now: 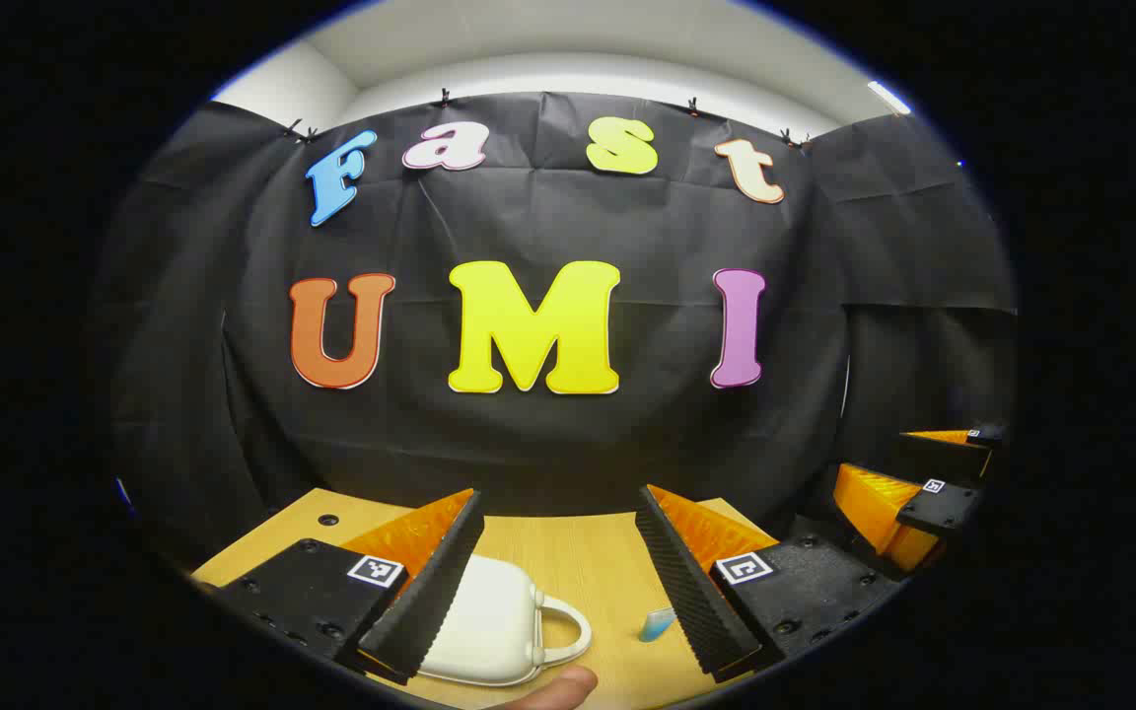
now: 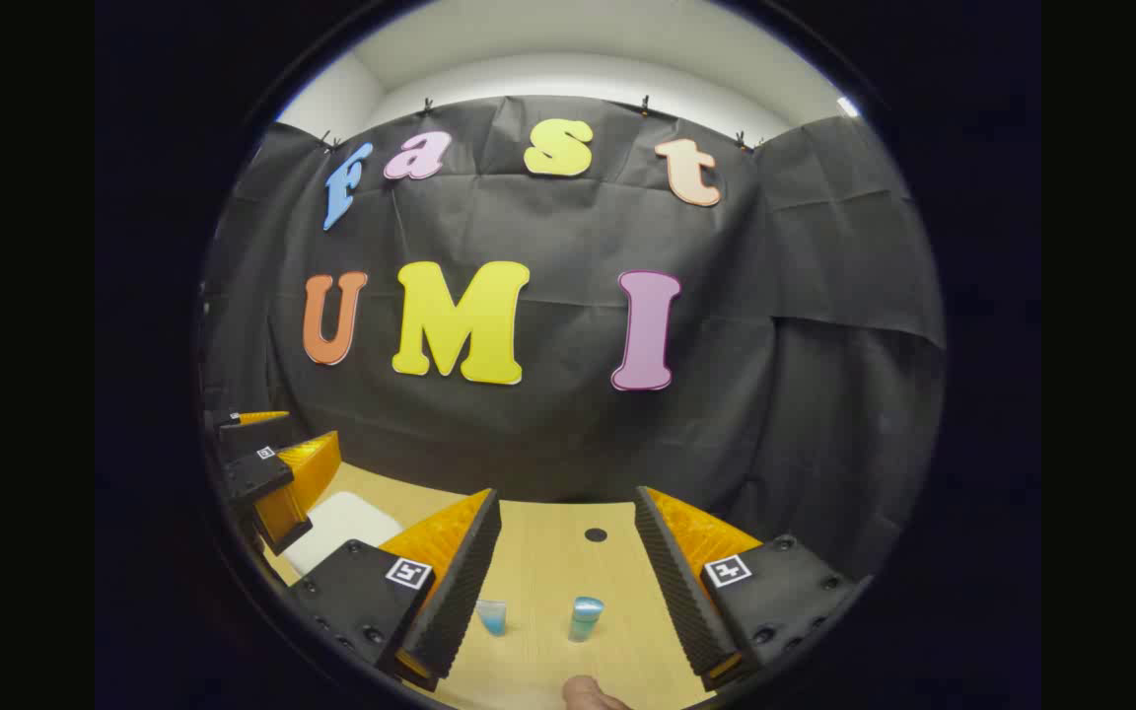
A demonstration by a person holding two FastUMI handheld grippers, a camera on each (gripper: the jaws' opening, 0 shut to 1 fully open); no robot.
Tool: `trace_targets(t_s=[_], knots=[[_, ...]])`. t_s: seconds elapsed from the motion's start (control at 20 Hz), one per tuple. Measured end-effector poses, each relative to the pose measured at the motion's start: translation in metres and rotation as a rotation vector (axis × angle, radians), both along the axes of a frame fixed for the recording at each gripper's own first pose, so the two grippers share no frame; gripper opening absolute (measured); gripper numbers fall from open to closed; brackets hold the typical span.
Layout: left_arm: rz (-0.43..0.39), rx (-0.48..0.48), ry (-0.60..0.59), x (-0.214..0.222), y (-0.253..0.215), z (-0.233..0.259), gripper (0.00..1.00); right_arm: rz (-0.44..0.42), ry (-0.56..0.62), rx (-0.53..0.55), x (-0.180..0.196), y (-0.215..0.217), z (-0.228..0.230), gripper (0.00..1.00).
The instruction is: First open the suitcase, pack the skin care products into it, and then close the suitcase.
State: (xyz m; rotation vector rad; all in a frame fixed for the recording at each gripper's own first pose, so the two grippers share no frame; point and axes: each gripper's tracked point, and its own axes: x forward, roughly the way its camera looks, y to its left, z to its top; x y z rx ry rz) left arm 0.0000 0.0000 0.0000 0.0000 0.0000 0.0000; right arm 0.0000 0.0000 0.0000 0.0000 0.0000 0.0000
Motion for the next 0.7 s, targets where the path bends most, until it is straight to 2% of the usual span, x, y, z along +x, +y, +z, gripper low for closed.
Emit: trace_targets(t_s=[0.7], knots=[[0.007,0.002,0.022,-0.0044,0.0026,-0.0103,0.99,0.030,0.003,-0.004,0.0048,0.0077,-0.0015,0.81]])
